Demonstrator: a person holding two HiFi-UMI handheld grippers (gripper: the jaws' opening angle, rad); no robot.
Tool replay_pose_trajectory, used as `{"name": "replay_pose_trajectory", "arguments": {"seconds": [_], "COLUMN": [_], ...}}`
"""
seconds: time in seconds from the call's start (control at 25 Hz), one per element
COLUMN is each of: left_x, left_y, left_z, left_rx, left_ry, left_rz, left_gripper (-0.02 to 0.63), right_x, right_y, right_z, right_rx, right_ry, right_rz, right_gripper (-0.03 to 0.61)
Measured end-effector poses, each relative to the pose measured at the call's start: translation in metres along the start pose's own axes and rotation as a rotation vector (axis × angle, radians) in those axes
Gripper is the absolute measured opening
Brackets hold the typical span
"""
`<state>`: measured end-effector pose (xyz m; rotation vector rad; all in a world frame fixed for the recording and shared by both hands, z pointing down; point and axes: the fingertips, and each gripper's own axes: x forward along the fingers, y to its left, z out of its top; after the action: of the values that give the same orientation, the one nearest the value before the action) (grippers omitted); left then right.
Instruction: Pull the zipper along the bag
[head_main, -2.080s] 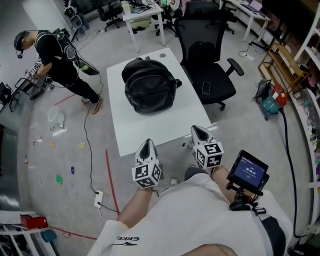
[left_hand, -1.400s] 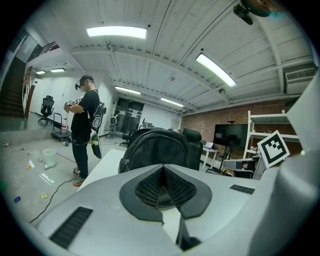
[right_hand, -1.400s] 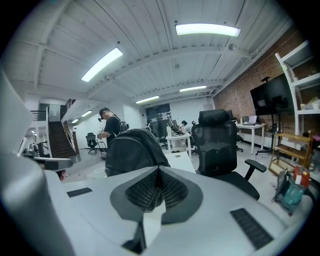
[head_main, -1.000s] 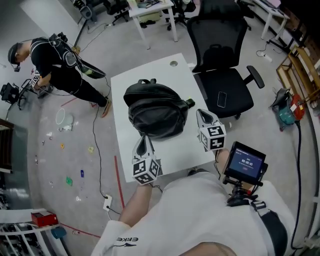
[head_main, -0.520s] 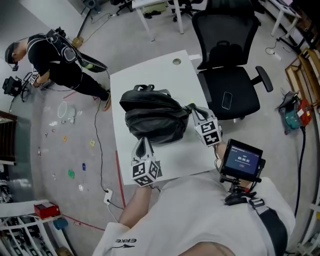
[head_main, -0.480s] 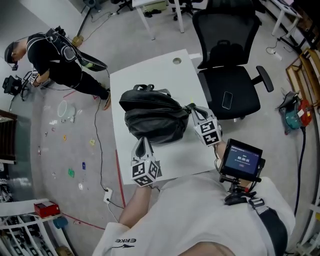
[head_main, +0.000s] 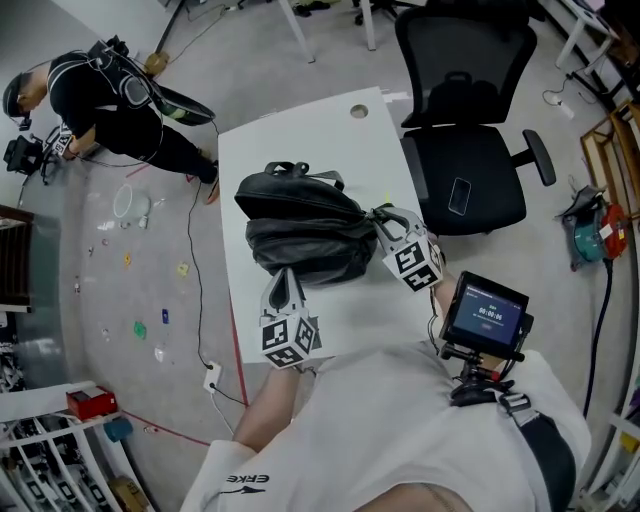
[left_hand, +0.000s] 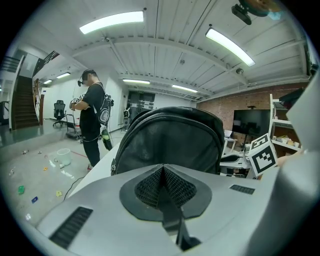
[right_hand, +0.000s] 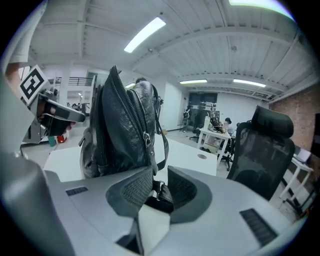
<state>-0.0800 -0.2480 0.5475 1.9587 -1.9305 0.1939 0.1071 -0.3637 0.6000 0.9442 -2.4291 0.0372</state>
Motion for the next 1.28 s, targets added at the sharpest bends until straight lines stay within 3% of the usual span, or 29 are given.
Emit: {"name": "replay_pose_trajectory", "arguments": {"seconds": [0.44, 0.96, 1.16, 1.28], "left_x": [0.001, 0.002, -0.003, -0.004], "left_y": [-0.001, -0.005, -0.006, -0.005], "left_z": [-0.003, -0.007, -0.006, -0.007], "left_rx": [-0.01, -0.001, 0.001, 0.001], "left_ry": [0.001, 0.009, 0.007, 0.008], "left_rz": [0.001, -0.005, 0.007, 0.014], "left_gripper": [0.003, 0.003, 0.003, 0.003], "right_x": [-0.005, -0.003, 0.003, 0.004], "right_y": [0.026, 0.022, 0.022, 0.02], "right_z": [0.011, 0.01, 0.011, 0.009], "right_rx": [-0.253, -0.232, -0.23, -0.243], "right_ry": [0.016, 0.021, 0.032, 0.057], "right_rz": [0.115, 0.151, 0.21, 0.207], "right_gripper": [0.084, 0.087, 0.086, 0.05]}}
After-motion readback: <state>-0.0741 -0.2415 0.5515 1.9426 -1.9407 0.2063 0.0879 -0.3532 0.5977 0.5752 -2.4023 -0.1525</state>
